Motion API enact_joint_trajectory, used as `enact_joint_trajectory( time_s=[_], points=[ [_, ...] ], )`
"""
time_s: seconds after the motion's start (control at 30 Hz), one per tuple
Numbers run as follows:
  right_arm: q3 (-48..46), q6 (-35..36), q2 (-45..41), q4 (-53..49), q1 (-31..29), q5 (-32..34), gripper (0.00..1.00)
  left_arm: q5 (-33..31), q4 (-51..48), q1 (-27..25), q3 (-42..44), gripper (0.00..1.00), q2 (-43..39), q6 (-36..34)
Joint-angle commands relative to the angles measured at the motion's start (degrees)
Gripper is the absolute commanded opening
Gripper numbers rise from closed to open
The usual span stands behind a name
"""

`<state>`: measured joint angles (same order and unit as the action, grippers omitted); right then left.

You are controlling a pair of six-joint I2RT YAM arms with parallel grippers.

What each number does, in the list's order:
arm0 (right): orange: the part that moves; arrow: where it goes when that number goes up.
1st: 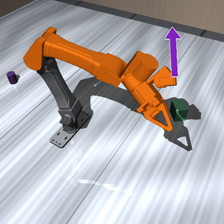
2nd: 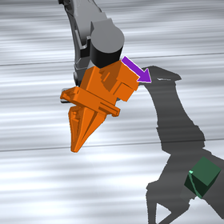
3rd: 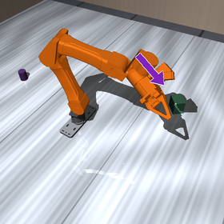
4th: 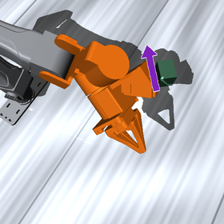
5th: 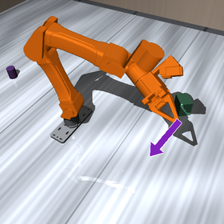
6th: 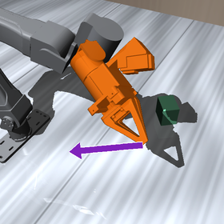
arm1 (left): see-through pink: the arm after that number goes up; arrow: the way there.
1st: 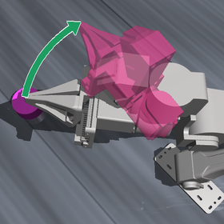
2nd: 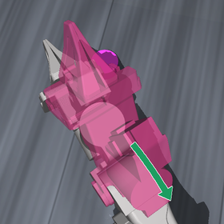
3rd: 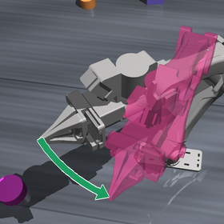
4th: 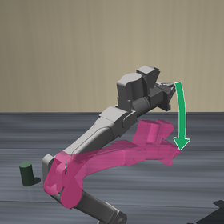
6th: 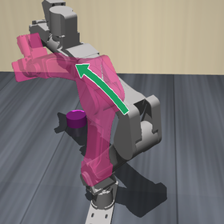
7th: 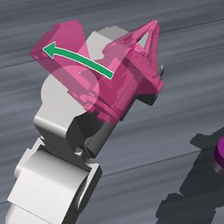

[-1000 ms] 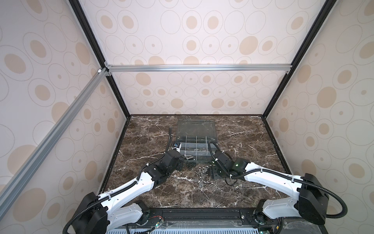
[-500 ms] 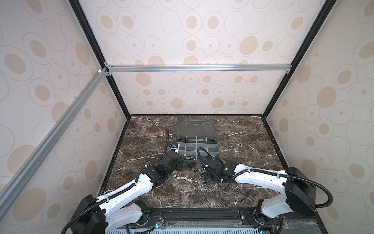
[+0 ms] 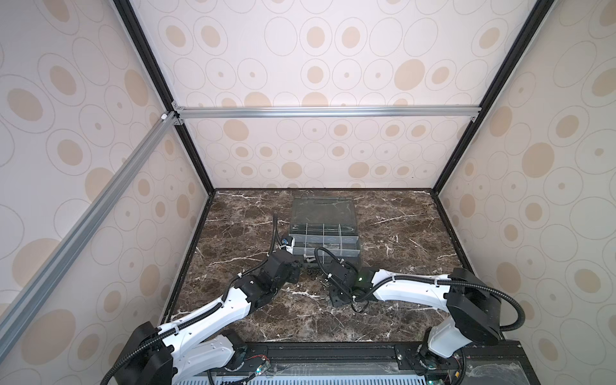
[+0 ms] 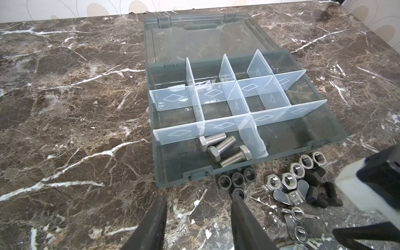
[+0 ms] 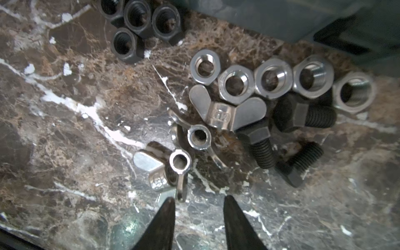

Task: Sort the screws and nuts into containers
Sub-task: 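Withdraw the left gripper while the right gripper moves over a silver wing nut, then lower the right gripper onto the silver wing nut and close on it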

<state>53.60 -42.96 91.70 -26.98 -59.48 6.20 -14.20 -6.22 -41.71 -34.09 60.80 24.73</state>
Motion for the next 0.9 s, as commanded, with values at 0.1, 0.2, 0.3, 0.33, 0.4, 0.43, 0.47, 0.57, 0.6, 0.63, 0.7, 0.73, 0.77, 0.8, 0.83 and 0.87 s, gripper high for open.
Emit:
enact_joint_trajectory(
  time_s=[0.1, 0.2, 0.3, 0.33, 0.4, 0.43, 0.47, 0.57, 0.6, 0.63, 0.7, 0.73, 0.77, 0.8, 0.83, 0.87],
  points=[
    [2.0, 0.0, 2.3, 0.5, -0.5, -0.4, 0.32, 0.2, 1.0, 0.6, -0.4, 0.48, 0.1, 1.1],
    [2.2, -0.2, 3.3, 1.0, -0.5, -0.8, 0.28, 0.3, 1.1, 0.6, -0.4, 0.49, 0.3, 1.0],
    [2.1, -0.3, 3.9, 1.2, -0.5, -1.2, 0.24, 0.4, 1.1, 0.6, -0.4, 0.49, 0.4, 1.0],
    [2.0, -0.3, 4.1, 1.3, -0.6, -1.3, 0.22, 0.4, 1.1, 0.6, -0.4, 0.49, 0.4, 1.0],
    [2.1, -0.3, 4.3, 1.3, -0.6, -1.2, 0.17, 0.5, 1.1, 0.6, -0.4, 0.49, 0.4, 1.0],
    [2.1, -0.3, 4.4, 1.3, -0.6, -1.2, 0.14, 0.5, 1.1, 0.6, -0.4, 0.49, 0.5, 1.0],
    [2.1, -0.2, 4.5, 1.3, -0.5, -1.2, 0.12, 0.5, 1.1, 0.6, -0.4, 0.49, 0.5, 1.1],
    [2.0, -0.2, 4.8, 1.5, -0.6, -1.3, 0.00, 0.5, 1.0, 0.6, -0.4, 0.49, 0.4, 1.0],
    [2.0, -0.3, 4.8, 1.5, -0.6, -1.3, 0.00, 0.6, 1.1, 0.7, -0.3, 0.49, 0.3, 1.1],
    [1.9, -0.3, 4.8, 1.5, -0.5, -1.3, 0.00, 0.5, 1.0, 0.6, -0.4, 0.49, 0.3, 1.0],
    [2.0, -0.4, 4.7, 1.4, -0.6, -1.2, 0.00, 0.6, 1.0, 0.6, -0.4, 0.49, 0.3, 1.0],
    [1.9, -0.4, 4.6, 1.4, -0.6, -1.2, 0.00, 0.6, 1.0, 0.6, -0.3, 0.49, 0.3, 1.0],
    [1.9, -0.4, 4.6, 1.4, -0.6, -1.1, 0.00, 0.6, 0.9, 0.6, -0.5, 0.48, 0.2, 1.0],
    [2.0, -0.4, 4.5, 1.5, -0.6, -1.1, 0.00, 0.6, 0.7, 0.6, -0.6, 0.49, 0.2, 1.0],
    [2.0, -0.3, 4.5, 1.6, -0.6, -1.1, 0.00, 0.6, 0.4, 0.6, -0.8, 0.49, 0.0, 1.0],
    [2.2, -0.2, 4.4, 1.6, -0.6, -1.2, 0.00, 0.4, 0.3, 0.6, -0.8, 0.49, -0.1, 1.0]
  ],
)
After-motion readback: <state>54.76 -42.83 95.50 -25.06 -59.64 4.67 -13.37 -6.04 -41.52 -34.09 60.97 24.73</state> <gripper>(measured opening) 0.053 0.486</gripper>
